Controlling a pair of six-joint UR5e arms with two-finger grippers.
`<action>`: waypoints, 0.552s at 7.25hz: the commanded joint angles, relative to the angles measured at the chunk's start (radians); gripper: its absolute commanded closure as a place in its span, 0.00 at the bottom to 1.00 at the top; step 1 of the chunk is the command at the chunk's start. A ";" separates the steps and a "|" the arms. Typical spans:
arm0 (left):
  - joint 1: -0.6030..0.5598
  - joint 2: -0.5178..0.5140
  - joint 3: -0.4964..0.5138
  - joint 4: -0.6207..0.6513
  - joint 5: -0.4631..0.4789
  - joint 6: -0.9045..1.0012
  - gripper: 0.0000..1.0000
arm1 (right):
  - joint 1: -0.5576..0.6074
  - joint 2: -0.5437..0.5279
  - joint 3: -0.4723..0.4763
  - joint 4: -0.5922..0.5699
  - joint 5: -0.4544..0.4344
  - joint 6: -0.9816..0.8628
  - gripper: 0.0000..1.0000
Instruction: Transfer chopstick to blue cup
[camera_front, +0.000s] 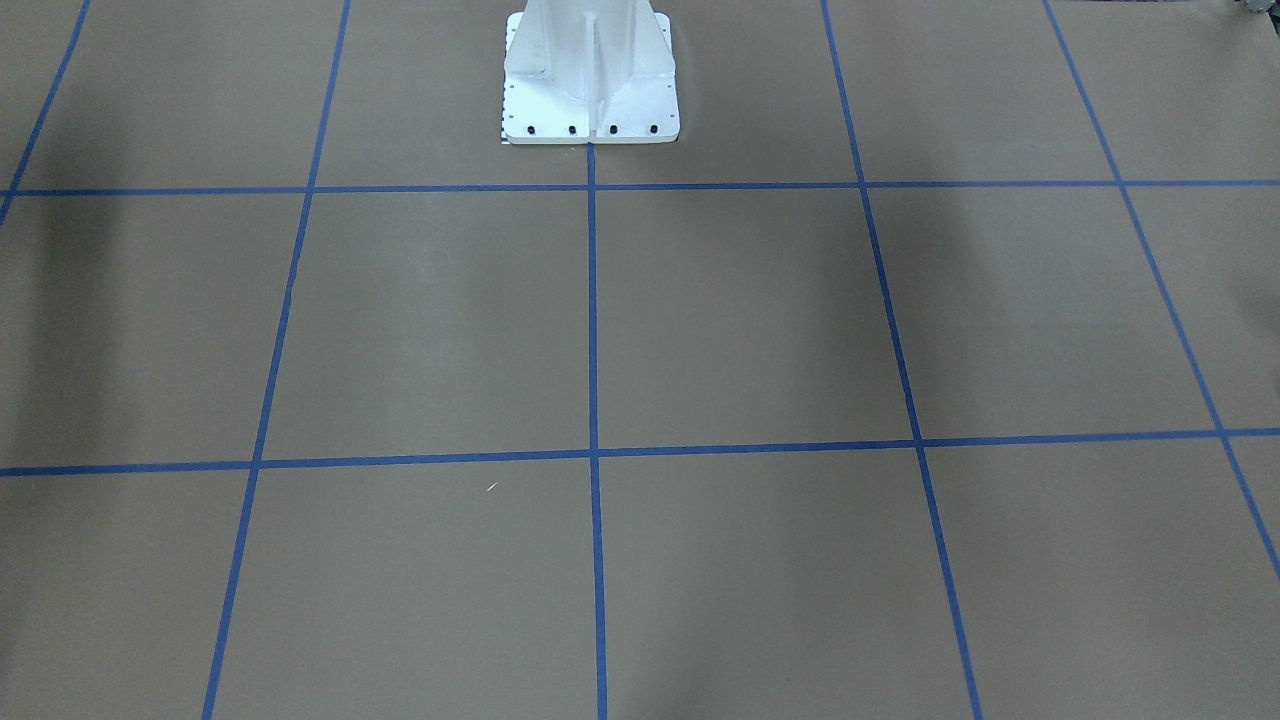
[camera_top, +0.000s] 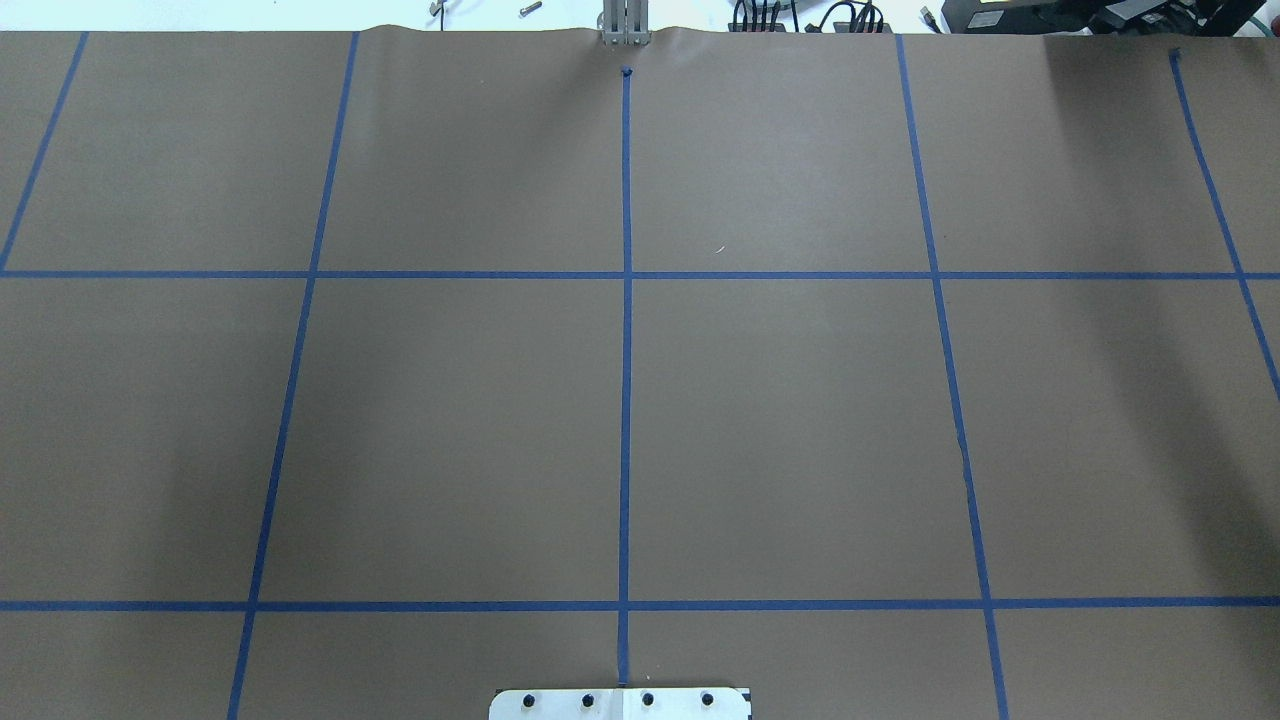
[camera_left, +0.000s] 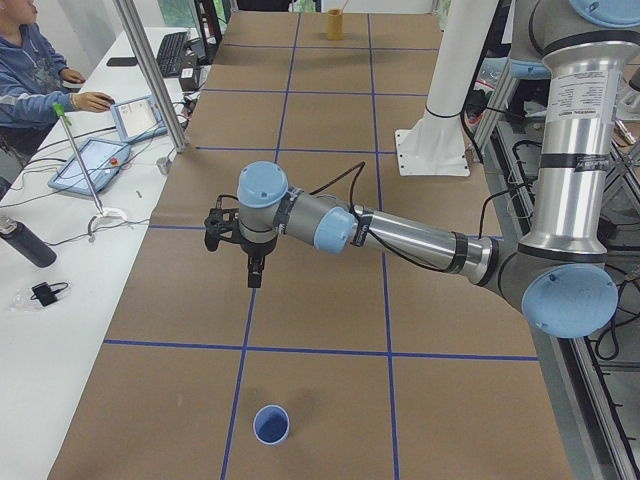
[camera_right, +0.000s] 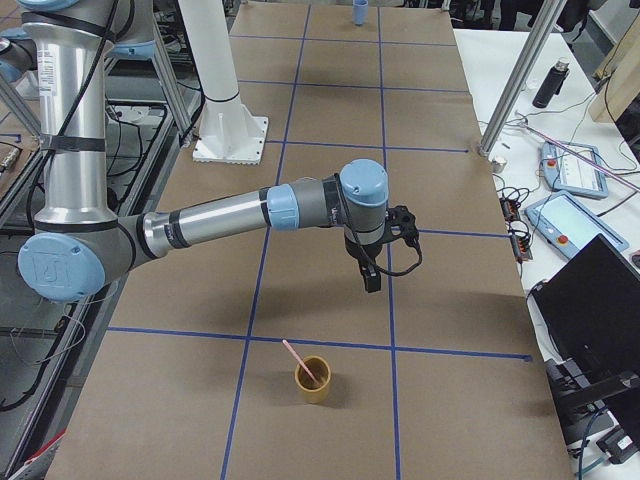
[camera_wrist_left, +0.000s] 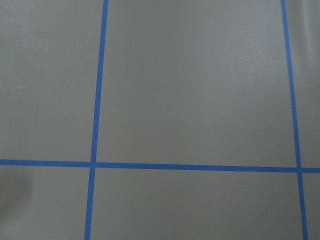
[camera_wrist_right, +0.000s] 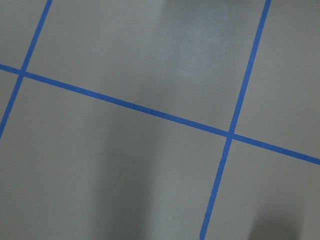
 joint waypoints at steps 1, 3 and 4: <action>-0.001 0.004 -0.004 -0.001 -0.008 0.000 0.02 | -0.003 -0.006 -0.002 0.001 0.007 0.000 0.00; -0.001 0.073 -0.005 -0.052 -0.012 0.000 0.02 | -0.006 -0.008 -0.007 0.006 0.021 0.000 0.00; -0.001 0.101 -0.021 -0.108 -0.014 -0.002 0.02 | -0.007 -0.008 -0.007 0.009 0.022 0.006 0.00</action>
